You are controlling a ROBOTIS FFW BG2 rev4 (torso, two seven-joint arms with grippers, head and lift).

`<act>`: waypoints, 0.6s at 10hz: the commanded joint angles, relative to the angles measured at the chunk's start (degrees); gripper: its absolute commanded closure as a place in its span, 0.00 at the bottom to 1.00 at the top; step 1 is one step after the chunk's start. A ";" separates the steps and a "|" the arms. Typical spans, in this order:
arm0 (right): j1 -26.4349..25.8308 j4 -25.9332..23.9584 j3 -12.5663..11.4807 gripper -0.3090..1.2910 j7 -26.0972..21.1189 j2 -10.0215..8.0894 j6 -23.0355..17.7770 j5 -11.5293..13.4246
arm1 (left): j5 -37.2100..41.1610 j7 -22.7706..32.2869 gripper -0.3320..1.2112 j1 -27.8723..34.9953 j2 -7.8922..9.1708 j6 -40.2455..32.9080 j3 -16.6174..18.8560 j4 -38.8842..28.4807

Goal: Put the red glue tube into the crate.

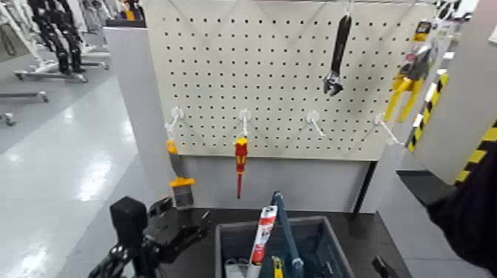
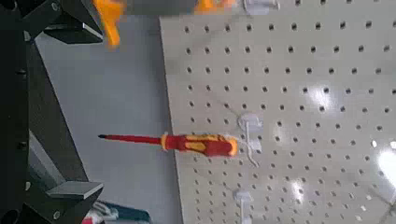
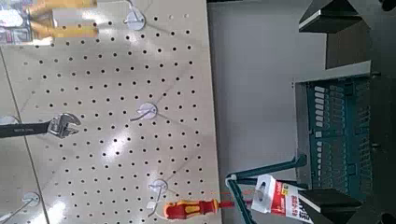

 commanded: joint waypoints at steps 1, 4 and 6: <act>0.99 -0.86 -0.78 0.23 -0.48 0.01 0.04 0.09 | -4.12 5.17 0.33 5.90 -2.55 -0.91 0.42 -2.11; 1.60 -1.39 -1.39 0.23 -0.57 -0.07 0.04 0.18 | -5.44 4.47 0.33 8.27 -2.20 -3.54 -0.02 -2.64; 1.96 -1.48 -1.39 0.23 -0.57 0.01 0.12 0.18 | -6.14 7.55 0.33 10.56 -2.20 -8.02 -0.37 -2.28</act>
